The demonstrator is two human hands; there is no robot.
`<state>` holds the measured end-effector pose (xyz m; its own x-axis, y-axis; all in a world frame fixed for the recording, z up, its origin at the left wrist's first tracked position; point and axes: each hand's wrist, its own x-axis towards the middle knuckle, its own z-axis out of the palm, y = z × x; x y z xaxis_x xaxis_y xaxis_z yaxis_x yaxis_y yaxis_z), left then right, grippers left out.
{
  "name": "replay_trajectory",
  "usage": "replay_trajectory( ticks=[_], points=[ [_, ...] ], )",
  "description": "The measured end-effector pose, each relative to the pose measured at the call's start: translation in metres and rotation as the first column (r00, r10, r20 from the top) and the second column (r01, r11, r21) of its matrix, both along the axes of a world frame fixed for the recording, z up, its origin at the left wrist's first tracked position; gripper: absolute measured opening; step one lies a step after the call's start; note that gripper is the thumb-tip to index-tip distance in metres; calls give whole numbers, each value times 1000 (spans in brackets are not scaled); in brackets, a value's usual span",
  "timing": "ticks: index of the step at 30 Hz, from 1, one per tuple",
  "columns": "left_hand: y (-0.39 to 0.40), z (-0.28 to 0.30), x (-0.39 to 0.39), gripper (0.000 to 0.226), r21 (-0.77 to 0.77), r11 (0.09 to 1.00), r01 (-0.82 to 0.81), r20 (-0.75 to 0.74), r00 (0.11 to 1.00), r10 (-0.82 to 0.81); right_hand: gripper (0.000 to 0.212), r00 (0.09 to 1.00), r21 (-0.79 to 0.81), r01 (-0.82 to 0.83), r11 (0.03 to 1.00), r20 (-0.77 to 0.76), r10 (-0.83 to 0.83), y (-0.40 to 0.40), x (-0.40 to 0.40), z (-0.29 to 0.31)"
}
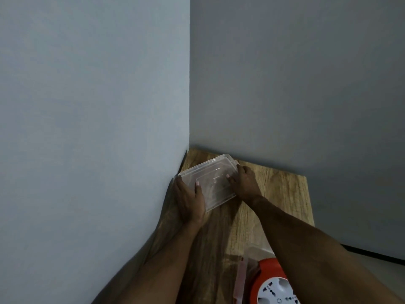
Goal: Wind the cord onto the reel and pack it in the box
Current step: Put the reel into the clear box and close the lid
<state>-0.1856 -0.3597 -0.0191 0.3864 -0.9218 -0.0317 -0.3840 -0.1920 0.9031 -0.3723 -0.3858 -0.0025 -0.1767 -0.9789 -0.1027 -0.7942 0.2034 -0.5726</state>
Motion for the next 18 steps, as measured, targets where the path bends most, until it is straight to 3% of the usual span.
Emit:
replay_trajectory(
  ticks=[8,18],
  points=[
    [12,45,8,44,-130,987,93,-20,995,-97,61,998,-76,58,995,9,-58,35,-11,40],
    [58,111,-10,41,-211,950,229,-69,966,-248,30,995,-271,102,957,12,-103,127,-41,104]
  ],
)
